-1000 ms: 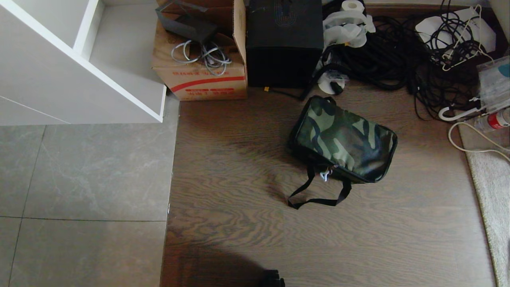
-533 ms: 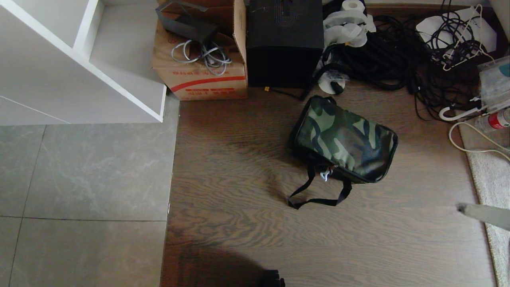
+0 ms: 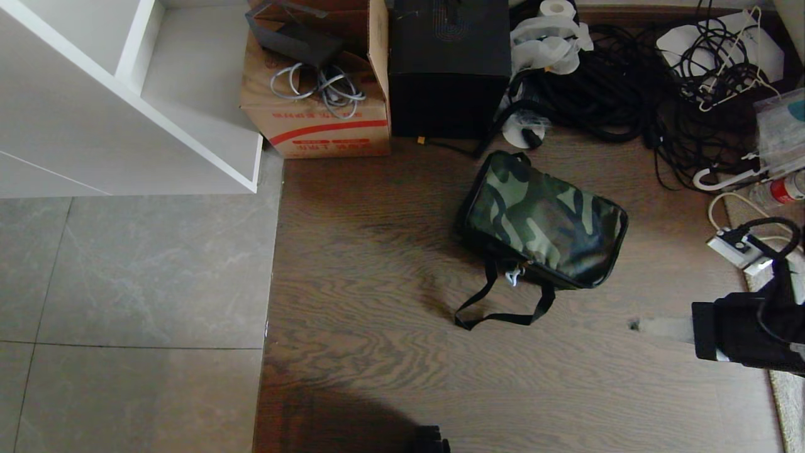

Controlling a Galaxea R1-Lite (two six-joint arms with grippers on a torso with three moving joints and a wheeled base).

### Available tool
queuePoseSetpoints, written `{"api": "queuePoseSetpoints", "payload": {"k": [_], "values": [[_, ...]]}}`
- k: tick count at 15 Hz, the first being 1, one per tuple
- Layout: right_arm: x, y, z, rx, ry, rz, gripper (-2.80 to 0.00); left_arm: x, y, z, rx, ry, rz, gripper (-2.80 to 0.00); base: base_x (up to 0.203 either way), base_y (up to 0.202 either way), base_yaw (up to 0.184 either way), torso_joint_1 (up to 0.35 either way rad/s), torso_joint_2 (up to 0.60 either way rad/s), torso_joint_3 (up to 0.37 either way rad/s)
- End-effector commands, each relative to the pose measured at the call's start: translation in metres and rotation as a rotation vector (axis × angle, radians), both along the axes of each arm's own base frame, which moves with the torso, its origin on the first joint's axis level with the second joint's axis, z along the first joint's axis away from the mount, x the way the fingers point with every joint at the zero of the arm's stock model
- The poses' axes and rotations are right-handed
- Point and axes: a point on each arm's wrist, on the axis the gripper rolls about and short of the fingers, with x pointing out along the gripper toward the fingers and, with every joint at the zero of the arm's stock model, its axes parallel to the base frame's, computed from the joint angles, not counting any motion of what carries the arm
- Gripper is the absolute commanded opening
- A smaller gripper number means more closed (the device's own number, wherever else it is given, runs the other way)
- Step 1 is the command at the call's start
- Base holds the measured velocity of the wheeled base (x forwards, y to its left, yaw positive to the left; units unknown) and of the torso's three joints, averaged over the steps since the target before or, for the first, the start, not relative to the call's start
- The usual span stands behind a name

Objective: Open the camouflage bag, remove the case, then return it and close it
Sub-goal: Open the top of the storage box

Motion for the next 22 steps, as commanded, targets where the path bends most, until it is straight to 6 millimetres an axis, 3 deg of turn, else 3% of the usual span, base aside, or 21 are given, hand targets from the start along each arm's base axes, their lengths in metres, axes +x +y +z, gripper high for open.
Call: {"api": "queuePoseSetpoints", "payload": {"k": [1, 4, 7, 11, 19, 22], "values": [[0.031, 0.004, -0.021, 0.004, 0.016, 0.016, -2.8, 0.001, 0.0, -0.003, -0.001, 0.008, 0.0, -2.8, 0.0, 0.0, 0.0, 0.0, 0.0, 0.0], [0.061, 0.008, -0.045, 0.008, 0.006, 0.018, -2.8, 0.001, 0.0, -0.003, -0.001, 0.008, 0.0, -2.8, 0.0, 0.0, 0.0, 0.0, 0.0, 0.0], [0.087, 0.017, -0.054, 0.02, -0.03, 0.037, -2.8, 0.001, 0.0, -0.003, -0.001, 0.009, 0.0, -2.8, 0.0, 0.0, 0.0, 0.0, 0.0, 0.0], [0.099, 0.033, -0.065, 0.037, 0.005, 0.075, -2.8, 0.001, 0.0, -0.003, -0.001, 0.008, 0.0, -2.8, 0.0, 0.0, 0.0, 0.0, 0.0, 0.0], [0.153, 0.039, -0.092, -0.024, -0.073, -0.023, -2.8, 0.001, 0.0, -0.003, -0.001, 0.009, 0.0, -2.8, 0.0, 0.0, 0.0, 0.0, 0.0, 0.0], [0.156, 0.055, -0.096, -0.045, -0.109, 0.001, -2.8, 0.001, 0.0, -0.003, -0.001, 0.009, 0.001, -2.8, 0.0, 0.0, 0.0, 0.0, 0.0, 0.0]]}}
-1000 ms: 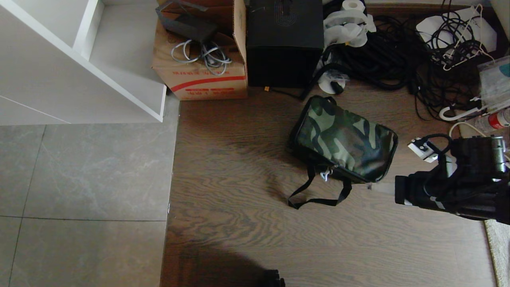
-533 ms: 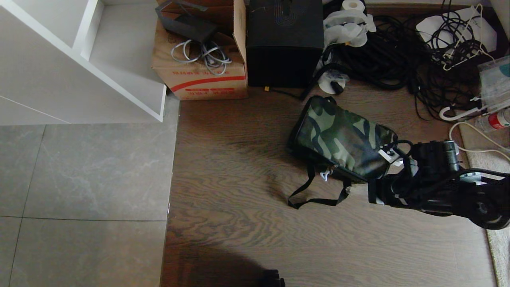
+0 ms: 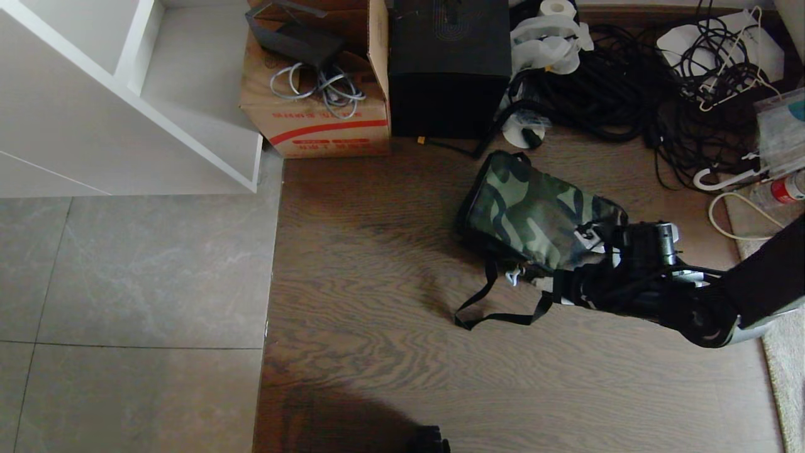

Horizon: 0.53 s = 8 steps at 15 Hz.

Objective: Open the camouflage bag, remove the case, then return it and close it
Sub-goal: Open the top of the storage box

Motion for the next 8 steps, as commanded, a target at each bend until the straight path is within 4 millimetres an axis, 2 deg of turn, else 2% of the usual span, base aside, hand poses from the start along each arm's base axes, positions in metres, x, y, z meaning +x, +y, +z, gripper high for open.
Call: {"api": "queuePoseSetpoints", "payload": {"k": [1, 4, 5, 8], "values": [[0.004, 0.013, -0.011, -0.008, -0.003, 0.034, -2.8, 0.001, 0.0, -0.003, -0.001, 0.008, 0.001, -2.8, 0.0, 0.0, 0.0, 0.0, 0.0, 0.0], [0.007, 0.014, -0.018, -0.004, -0.031, 0.038, -2.8, 0.001, 0.0, -0.003, -0.001, 0.008, 0.002, -2.8, 0.0, 0.0, 0.0, 0.0, 0.0, 0.0], [0.008, 0.015, -0.025, -0.016, -0.021, 0.037, 0.0, 0.001, 0.0, -0.003, -0.001, 0.009, 0.001, -2.8, 0.0, 0.0, 0.0, 0.0, 0.0, 0.0], [0.013, 0.016, -0.035, -0.084, -0.026, -0.012, 0.0, 0.001, 0.0, -0.003, -0.001, 0.008, 0.0, -2.8, 0.0, 0.0, 0.0, 0.0, 0.0, 0.0]]}}
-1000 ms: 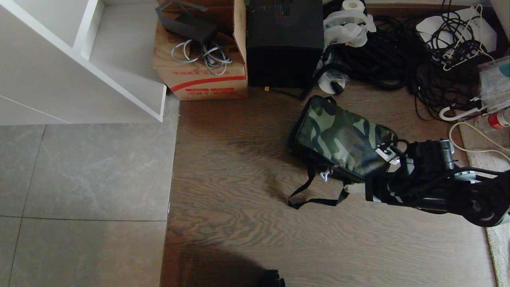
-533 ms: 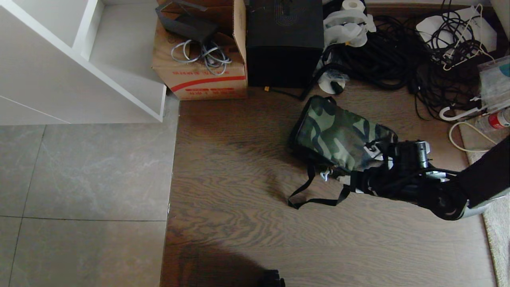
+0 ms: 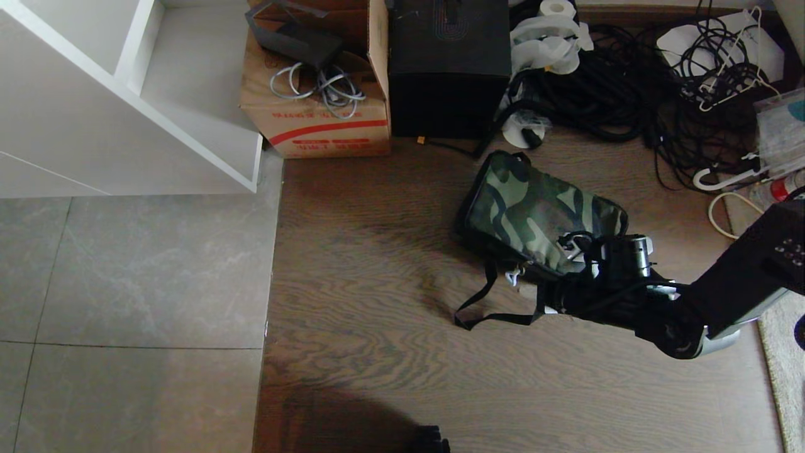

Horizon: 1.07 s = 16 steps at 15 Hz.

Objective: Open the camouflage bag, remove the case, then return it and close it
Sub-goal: Open the top of the storage box

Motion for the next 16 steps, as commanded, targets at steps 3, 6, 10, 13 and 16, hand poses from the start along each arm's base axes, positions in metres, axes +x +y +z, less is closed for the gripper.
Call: {"api": "queuePoseSetpoints", "payload": {"k": [3, 6, 10, 13, 16], "values": [[0.009, 0.002, -0.009, -0.044, -0.022, -0.013, 0.0, 0.001, 0.0, -0.003, -0.001, 0.008, 0.001, -2.8, 0.0, 0.0, 0.0, 0.0, 0.0, 0.0], [0.021, 0.005, -0.009, -0.017, -0.098, -0.022, 0.0, 0.001, 0.0, -0.003, -0.001, 0.008, 0.002, -2.8, 0.0, 0.0, 0.0, 0.0, 0.0, 0.0], [0.036, 0.007, -0.02, 0.039, -0.11, -0.051, 0.0, 0.001, 0.0, -0.003, -0.001, 0.008, 0.001, -2.8, 0.0, 0.0, 0.0, 0.0, 0.0, 0.0], [0.047, 0.009, -0.023, 0.043, -0.131, -0.083, 0.0, 0.001, 0.0, -0.003, -0.001, 0.008, 0.001, -2.8, 0.0, 0.0, 0.0, 0.0, 0.0, 0.0], [0.049, 0.009, -0.025, 0.061, -0.123, -0.104, 0.0, 0.001, 0.0, -0.003, -0.001, 0.008, 0.002, -2.8, 0.0, 0.0, 0.0, 0.0, 0.0, 0.0]]}}
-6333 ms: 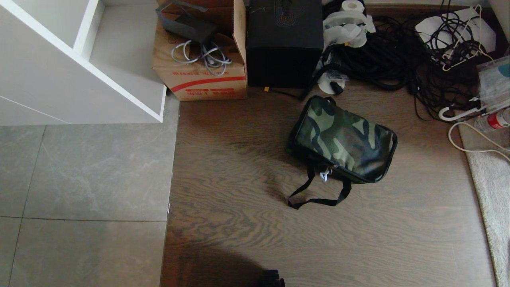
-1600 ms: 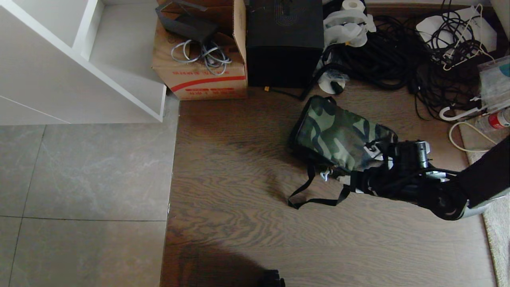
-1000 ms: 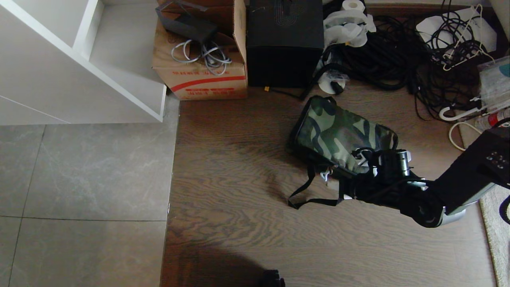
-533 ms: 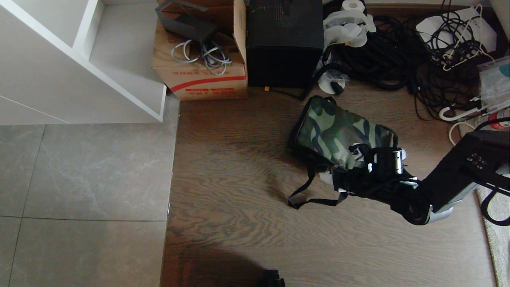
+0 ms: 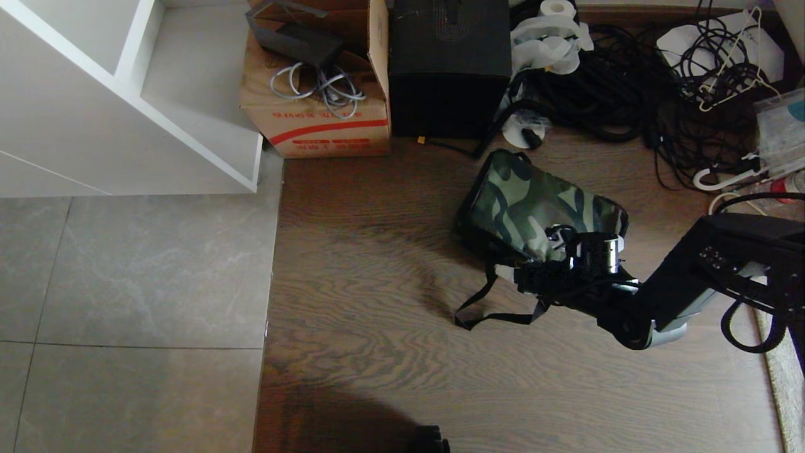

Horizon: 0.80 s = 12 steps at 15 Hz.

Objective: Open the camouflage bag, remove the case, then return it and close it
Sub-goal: Open the top of the storage box

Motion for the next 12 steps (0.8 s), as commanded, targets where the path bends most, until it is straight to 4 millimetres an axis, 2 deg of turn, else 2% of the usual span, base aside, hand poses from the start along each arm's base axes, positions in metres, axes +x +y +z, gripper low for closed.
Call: {"api": "queuePoseSetpoints", "payload": {"k": [1, 12], "values": [[0.0013, 0.0001, -0.0041, 0.013, 0.011, -0.006, 0.0, 0.0007, 0.0, -0.0025, -0.001, 0.008, 0.001, -2.8, 0.0, 0.0, 0.0, 0.0, 0.0, 0.0], [0.0032, 0.0009, 0.0012, 0.104, -0.007, -0.035, 0.0, 0.0007, 0.0, -0.0025, -0.001, 0.008, 0.0, -2.8, 0.0, 0.0, 0.0, 0.0, 0.0, 0.0]]}}
